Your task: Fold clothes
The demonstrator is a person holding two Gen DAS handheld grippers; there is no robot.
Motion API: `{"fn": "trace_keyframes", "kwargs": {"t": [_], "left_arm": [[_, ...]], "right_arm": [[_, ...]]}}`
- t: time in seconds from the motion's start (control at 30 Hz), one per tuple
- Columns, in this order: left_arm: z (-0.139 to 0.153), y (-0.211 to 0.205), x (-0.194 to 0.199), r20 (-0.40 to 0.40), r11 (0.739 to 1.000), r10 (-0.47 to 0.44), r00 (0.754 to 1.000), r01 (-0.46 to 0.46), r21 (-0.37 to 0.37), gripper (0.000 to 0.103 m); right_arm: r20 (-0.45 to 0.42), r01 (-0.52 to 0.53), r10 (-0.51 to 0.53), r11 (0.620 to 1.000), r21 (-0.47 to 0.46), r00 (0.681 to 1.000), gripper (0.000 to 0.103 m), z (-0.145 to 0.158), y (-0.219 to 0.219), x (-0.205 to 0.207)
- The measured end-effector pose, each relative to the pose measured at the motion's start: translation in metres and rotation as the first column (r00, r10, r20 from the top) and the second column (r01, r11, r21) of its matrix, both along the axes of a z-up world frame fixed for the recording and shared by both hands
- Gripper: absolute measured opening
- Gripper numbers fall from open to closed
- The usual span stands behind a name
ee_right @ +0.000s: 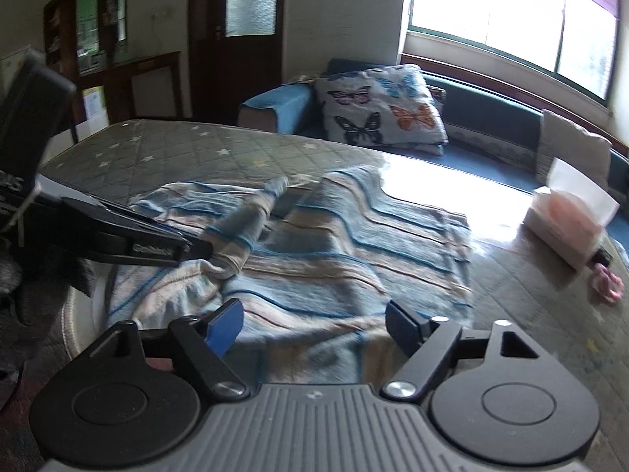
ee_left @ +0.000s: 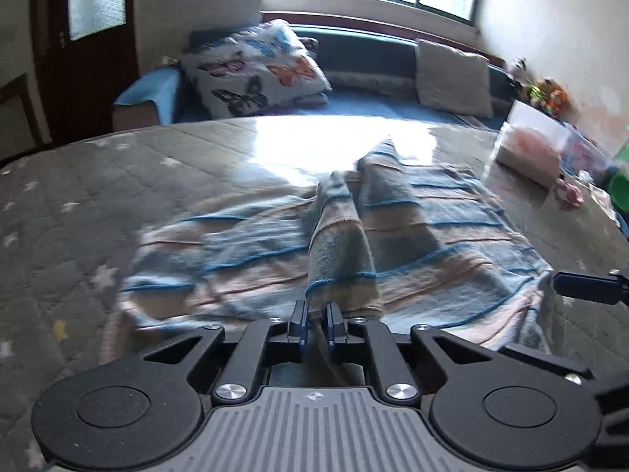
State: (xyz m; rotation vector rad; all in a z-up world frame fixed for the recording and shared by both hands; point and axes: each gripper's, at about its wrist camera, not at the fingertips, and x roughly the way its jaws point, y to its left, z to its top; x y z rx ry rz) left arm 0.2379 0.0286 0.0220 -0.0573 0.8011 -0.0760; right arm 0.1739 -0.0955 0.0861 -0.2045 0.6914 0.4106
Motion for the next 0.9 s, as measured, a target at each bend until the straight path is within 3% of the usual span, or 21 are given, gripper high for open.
{"fn": "trace_keyframes", "kwargs": {"t": [0.17, 0.4, 0.5, 0.63, 0.9], "left_arm": [[0.007, 0.028, -0.026, 0.035, 0.998, 0.069, 0.997, -0.069, 0.001, 0.007], [0.011, 0.066, -0.066, 0.048, 0.986, 0.162, 0.986, -0.161, -0.033, 0.007], [0.011, 0.079, -0.08, 0.044, 0.979, 0.2, 0.979, -0.198, -0.044, 0.006], [0.015, 0.09, -0.097, 0.049, 0.972, 0.231, 0.972, -0.228, -0.06, 0.006], [0.026, 0.105, -0.143, 0.074, 0.959, 0.279, 0.957, -0.275, -0.062, 0.006]], "right_arm": [[-0.029, -0.058, 0.058, 0.998, 0.004, 0.998, 0.062, -0.008, 0.024, 0.009], [-0.068, -0.102, 0.1, 0.994, -0.028, 0.993, 0.05, -0.026, 0.055, 0.022], [-0.082, -0.099, 0.095, 0.994, -0.052, 0.992, 0.036, -0.033, 0.062, 0.024], [-0.06, -0.058, 0.055, 0.998, -0.033, 0.997, 0.008, -0.027, 0.052, 0.019], [0.013, 0.017, -0.017, 1.0, -0.007, 1.0, 0.003, 0.002, 0.011, -0.007]]}}
